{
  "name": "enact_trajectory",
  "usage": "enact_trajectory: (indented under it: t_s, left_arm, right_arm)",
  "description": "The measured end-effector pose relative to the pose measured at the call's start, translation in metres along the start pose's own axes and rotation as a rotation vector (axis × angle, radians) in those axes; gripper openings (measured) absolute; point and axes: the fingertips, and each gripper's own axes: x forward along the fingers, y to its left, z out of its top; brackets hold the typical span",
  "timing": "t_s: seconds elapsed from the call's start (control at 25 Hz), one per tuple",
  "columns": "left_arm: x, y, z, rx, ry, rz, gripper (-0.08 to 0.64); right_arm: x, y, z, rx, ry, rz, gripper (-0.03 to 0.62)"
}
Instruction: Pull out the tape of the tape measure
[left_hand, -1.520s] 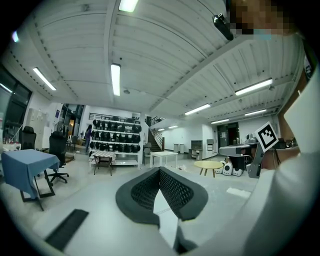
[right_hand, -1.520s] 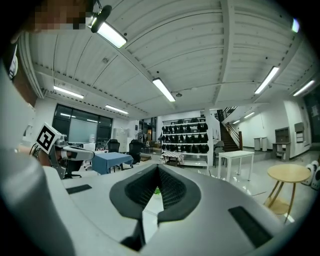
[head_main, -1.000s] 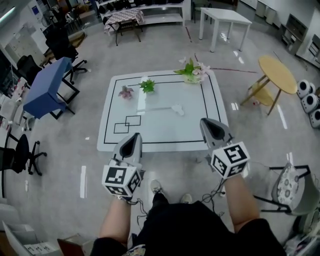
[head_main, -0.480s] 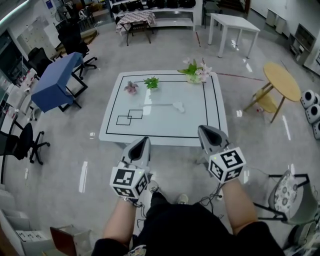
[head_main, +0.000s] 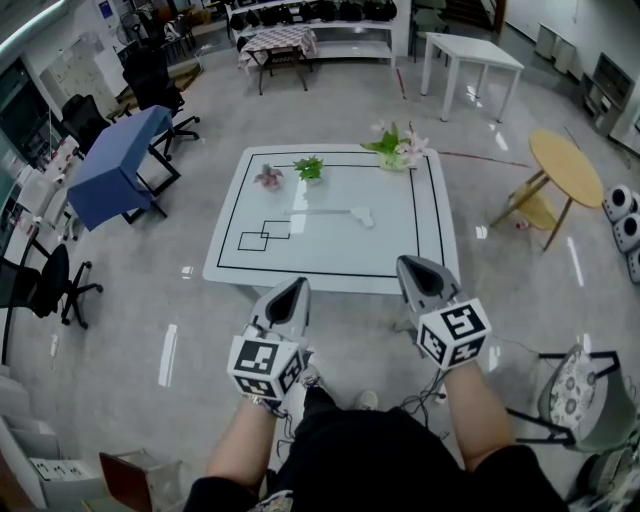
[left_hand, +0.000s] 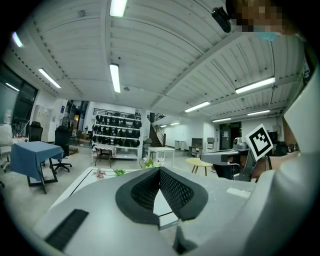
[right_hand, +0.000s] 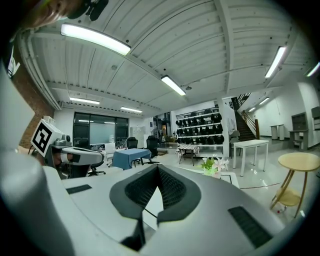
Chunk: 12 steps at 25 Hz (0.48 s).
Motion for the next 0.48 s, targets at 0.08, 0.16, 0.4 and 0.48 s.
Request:
enact_trajectory:
  t_s: [0.08, 0.16, 0.4, 0.48]
  left_arm:
    - [0.001, -0.0018, 0.0003, -0.002, 0.0, -0.003, 0.003]
    - [0.0008, -0.0033, 0.0004, -0.004, 0.0, -0.005, 0.003]
    - [0.0018, -0.005, -0.0035, -0.006, 0.003, -0.005, 0.003]
    - [0.0017, -0.0058, -0.0037, -0.008, 0.003, -0.004, 0.003]
  right_arm:
    - [-0.0008, -0.0003, -0.0019, 0.004, 0.004, 0.0, -0.003]
    - [-0.0018, 0.0002, -0.003, 0.008, 0.006, 0.001, -0.003]
    - [-0.0022, 0.0, -0.0087, 0.012, 0.012, 0.005, -0.003]
    - [-0.0027, -0.0003, -0.0095, 0.012, 0.013, 0.007, -0.003]
